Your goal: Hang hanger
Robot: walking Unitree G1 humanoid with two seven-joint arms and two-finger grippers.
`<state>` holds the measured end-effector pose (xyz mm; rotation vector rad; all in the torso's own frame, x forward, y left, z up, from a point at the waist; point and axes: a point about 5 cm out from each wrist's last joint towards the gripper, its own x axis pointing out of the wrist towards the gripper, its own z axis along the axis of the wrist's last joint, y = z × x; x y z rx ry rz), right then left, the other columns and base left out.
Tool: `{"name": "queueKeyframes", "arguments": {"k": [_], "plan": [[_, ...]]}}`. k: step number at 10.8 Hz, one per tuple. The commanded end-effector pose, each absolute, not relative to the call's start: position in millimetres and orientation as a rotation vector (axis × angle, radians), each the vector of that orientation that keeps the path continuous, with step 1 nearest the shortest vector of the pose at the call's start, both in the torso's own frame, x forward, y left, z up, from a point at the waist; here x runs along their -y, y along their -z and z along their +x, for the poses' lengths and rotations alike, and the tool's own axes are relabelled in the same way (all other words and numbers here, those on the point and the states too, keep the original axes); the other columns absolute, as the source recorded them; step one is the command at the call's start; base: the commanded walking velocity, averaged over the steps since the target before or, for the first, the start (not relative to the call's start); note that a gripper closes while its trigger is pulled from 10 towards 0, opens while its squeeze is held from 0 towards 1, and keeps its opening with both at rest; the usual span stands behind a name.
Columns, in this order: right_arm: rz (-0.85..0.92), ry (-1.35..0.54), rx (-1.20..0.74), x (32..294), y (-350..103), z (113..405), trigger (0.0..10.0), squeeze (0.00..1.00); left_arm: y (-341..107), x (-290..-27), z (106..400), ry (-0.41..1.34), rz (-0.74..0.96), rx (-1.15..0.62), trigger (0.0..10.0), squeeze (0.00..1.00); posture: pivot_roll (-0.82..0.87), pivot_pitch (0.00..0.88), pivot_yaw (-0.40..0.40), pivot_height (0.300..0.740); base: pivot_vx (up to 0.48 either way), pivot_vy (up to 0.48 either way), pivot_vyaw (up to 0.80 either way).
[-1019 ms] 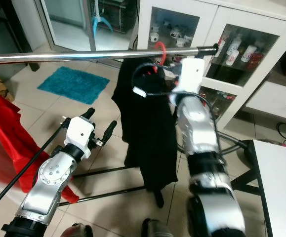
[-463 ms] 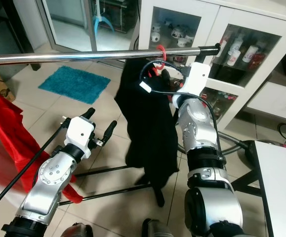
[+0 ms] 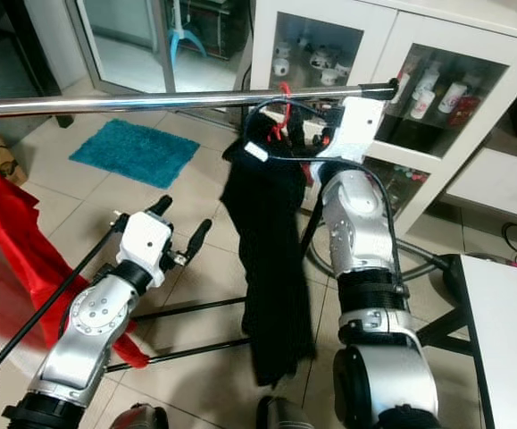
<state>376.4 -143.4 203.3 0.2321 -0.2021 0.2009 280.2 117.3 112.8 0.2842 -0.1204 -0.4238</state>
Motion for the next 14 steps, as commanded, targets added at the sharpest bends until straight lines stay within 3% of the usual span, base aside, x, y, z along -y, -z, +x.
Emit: {"name": "queueKeyframes", "arguments": {"k": [1, 6, 10, 14], "plan": [[0.24, -0.215, 0.251, 141, -214, 377, 10.0, 0.0, -111, -114, 279, 0.441, 0.286, 0.116, 10.0, 0.0, -0.03, 0.08, -0.035, 0.74, 0.0, 0.0, 0.0], [0.178, -0.231, 0.276, 131, -213, 377, 10.0, 0.0, -75, -126, 273, 0.277, 0.058, 0.04, 10.0, 0.0, -0.03, 0.096, -0.047, 0.74, 0.0, 0.0, 0.0], [0.146, -0.165, 0.292, 161, -202, 350, 10.0, 0.0, -72, -131, 267, 0.298, 0.151, 0.109, 10.0, 0.0, -0.05, 0.097, -0.052, 0.74, 0.0, 0.0, 0.0], [0.189, -0.111, 0.275, 158, -205, 330, 10.0, 0.0, -70, -126, 269, 0.323, 0.164, 0.119, 10.0, 0.0, -0.07, 0.095, -0.048, 0.74, 0.0, 0.0, 0.0]]}}
